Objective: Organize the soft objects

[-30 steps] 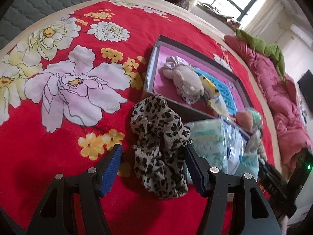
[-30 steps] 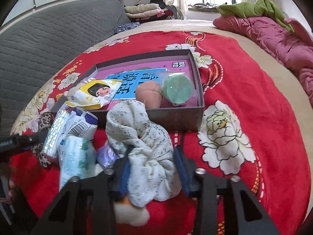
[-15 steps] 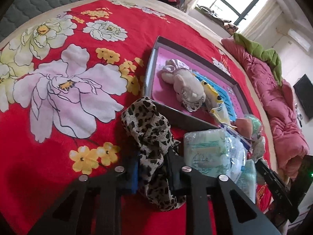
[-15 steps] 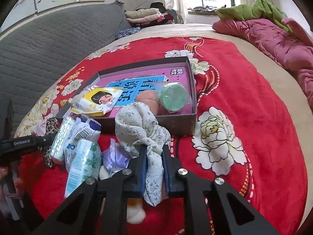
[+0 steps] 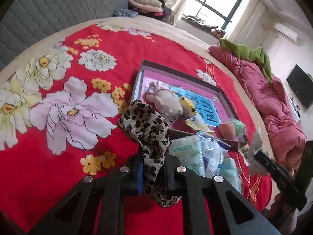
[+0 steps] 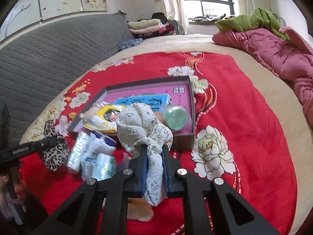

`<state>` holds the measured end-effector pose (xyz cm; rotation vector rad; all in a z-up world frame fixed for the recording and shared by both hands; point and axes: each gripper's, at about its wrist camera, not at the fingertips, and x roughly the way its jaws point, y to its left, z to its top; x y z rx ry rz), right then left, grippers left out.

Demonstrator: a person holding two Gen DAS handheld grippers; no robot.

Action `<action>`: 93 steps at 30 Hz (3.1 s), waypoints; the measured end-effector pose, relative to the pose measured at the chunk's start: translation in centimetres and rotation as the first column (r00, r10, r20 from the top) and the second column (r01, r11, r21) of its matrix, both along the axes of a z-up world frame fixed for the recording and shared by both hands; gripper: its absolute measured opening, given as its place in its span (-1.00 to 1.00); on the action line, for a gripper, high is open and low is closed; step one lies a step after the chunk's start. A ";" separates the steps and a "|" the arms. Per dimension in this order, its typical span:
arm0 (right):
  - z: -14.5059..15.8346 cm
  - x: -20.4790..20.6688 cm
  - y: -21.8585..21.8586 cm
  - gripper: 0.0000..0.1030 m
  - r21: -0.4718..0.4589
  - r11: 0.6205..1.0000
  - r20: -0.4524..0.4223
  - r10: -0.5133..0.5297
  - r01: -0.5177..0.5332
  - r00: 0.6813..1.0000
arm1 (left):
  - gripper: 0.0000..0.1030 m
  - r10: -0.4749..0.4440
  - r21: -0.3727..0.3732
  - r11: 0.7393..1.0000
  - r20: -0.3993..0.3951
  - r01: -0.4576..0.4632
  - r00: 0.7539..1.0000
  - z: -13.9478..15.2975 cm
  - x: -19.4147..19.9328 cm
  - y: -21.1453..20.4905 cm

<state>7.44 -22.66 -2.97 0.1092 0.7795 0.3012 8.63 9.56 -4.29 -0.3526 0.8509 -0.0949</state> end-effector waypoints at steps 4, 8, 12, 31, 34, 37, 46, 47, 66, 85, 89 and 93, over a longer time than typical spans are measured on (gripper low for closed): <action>1.4 -0.3 0.8 -0.74 0.001 1.000 0.026 0.019 -0.019 0.999 | -0.72 -0.014 0.017 1.000 0.023 0.014 1.000 1.3 -0.5 -0.4; 2.3 -0.7 1.2 -0.74 0.007 1.000 0.043 0.029 -0.030 0.999 | -0.72 -0.029 0.022 0.999 0.046 0.028 0.999 2.6 -0.8 -0.8; 3.3 -1.0 1.7 -0.74 0.000 0.999 0.070 0.045 -0.045 0.997 | -0.72 -0.036 0.020 0.999 0.076 0.034 0.996 4.0 -1.2 -1.0; 6.3 -0.8 2.9 -0.74 0.022 0.998 0.144 0.058 -0.062 0.988 | -0.72 -0.080 0.061 0.995 0.127 0.073 0.989 8.2 -2.3 -2.6; 6.8 -0.5 2.9 -0.74 0.021 0.998 0.157 0.052 -0.056 0.986 | -0.72 -0.083 0.057 0.995 0.129 0.076 0.988 8.5 -2.0 -2.9; 7.2 -0.1 2.8 -0.74 0.027 0.998 0.161 0.044 -0.049 0.986 | -0.72 -0.087 0.055 0.995 0.132 0.080 0.987 8.8 -1.6 -3.2; 8.5 0.2 2.6 -0.74 0.044 0.998 0.180 0.029 -0.037 0.983 | -0.72 -0.103 0.051 0.994 0.151 0.097 0.983 10.0 -0.4 -4.4; 8.7 0.3 2.7 -0.74 0.044 0.998 0.180 0.029 -0.038 0.983 | -0.72 -0.106 0.052 0.994 0.150 0.099 0.983 10.1 -0.3 -4.6; 11.9 3.1 3.1 -0.74 0.076 0.997 0.219 0.008 -0.025 0.976 | -0.72 -0.102 0.035 0.995 0.157 0.097 0.982 12.8 3.9 -4.7; 9.6 5.4 2.7 -0.74 0.052 0.999 0.171 -0.024 0.015 0.985 | -0.72 -0.087 0.022 0.996 0.171 0.084 0.982 9.8 6.7 -4.3; 8.4 5.9 2.9 -0.74 0.027 0.999 0.145 -0.024 0.021 0.989 | -0.72 -0.083 -0.001 0.996 0.153 0.084 0.985 8.2 7.8 -3.5; 7.8 6.7 3.1 -0.74 0.019 0.999 0.131 -0.031 0.029 0.991 | -0.72 -0.073 -0.017 0.997 0.123 0.076 0.990 6.5 8.9 -2.6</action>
